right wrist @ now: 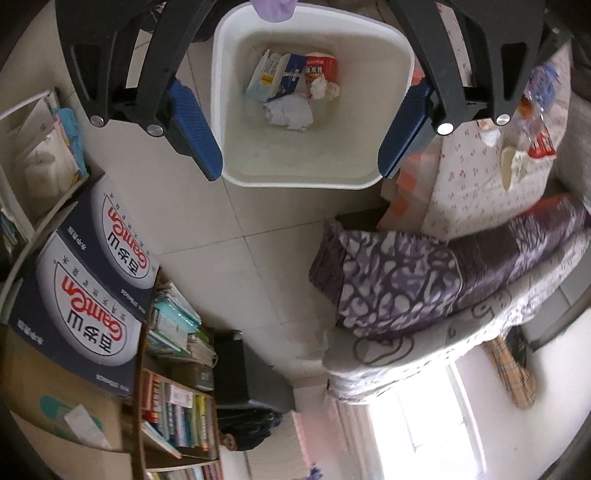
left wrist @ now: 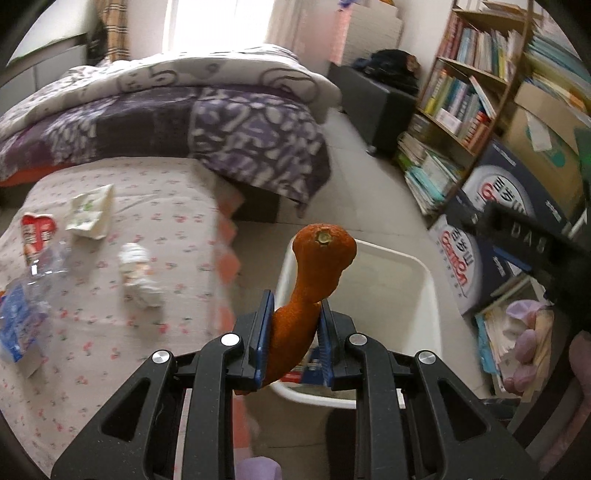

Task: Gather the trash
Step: 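Carry the orange peel and white tissue to the white bin and open both tools, then grasp the clear plastic bottle with the left tool while the right tool grasps a white tissue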

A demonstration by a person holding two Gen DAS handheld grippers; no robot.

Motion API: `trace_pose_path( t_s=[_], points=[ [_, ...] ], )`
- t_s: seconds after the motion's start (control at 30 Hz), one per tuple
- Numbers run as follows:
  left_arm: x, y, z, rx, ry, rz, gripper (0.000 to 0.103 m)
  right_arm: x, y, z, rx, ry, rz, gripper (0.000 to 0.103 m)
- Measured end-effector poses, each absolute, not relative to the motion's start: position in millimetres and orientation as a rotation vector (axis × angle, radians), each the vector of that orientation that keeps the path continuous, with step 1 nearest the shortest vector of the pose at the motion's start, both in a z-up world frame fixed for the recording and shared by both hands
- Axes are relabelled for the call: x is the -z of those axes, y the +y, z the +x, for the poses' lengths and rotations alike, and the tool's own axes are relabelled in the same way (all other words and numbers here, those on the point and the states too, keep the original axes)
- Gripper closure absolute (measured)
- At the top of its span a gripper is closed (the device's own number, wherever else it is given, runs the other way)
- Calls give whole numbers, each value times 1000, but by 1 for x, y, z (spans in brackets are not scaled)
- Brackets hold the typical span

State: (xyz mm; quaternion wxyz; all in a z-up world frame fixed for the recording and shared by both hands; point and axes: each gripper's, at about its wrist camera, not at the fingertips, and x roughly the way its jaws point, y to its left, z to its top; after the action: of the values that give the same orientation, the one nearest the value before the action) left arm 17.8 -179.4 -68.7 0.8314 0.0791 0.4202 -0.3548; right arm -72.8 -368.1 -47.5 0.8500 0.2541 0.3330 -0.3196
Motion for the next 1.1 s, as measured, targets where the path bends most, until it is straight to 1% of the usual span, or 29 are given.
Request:
trace_pose_path(
  t_s=[0.07, 0.1, 0.13, 0.17, 0.2, 0.27, 0.53, 0.63, 0.7, 0.87, 0.97, 1.1],
  points=[
    [71, -188, 15, 781, 908, 161, 81, 47, -373, -74, 672, 696, 557, 19],
    [73, -193, 13, 801, 919, 157, 78, 47, -375, -75, 669, 694, 572, 19],
    [74, -196, 11, 816, 927, 155, 78, 47, -376, -75, 666, 693, 581, 19],
    [75, -200, 10, 831, 935, 156, 71, 46, -376, -74, 663, 693, 585, 19],
    [76, -202, 9, 840, 941, 160, 58, 46, -375, -74, 661, 693, 586, 19],
    [78, -204, 7, 848, 939, 170, 47, 45, -372, -72, 654, 693, 583, 19],
    [76, -178, 28, 754, 954, 156, 40, 45, -356, -57, 610, 716, 572, 19],
    [74, -162, 36, 711, 949, 142, 35, 46, -342, -46, 574, 738, 550, 19],
    [72, -149, 43, 660, 937, 154, 30, 46, -333, -39, 559, 747, 537, 19],
    [64, -118, 65, 531, 893, 218, 25, 48, -309, -22, 519, 773, 502, 19],
    [61, -102, 82, 445, 882, 301, 22, 50, -299, -13, 500, 789, 487, 19],
    [64, -92, 114, 294, 849, 528, 18, 53, -282, 0, 477, 817, 445, 19]
  ],
)
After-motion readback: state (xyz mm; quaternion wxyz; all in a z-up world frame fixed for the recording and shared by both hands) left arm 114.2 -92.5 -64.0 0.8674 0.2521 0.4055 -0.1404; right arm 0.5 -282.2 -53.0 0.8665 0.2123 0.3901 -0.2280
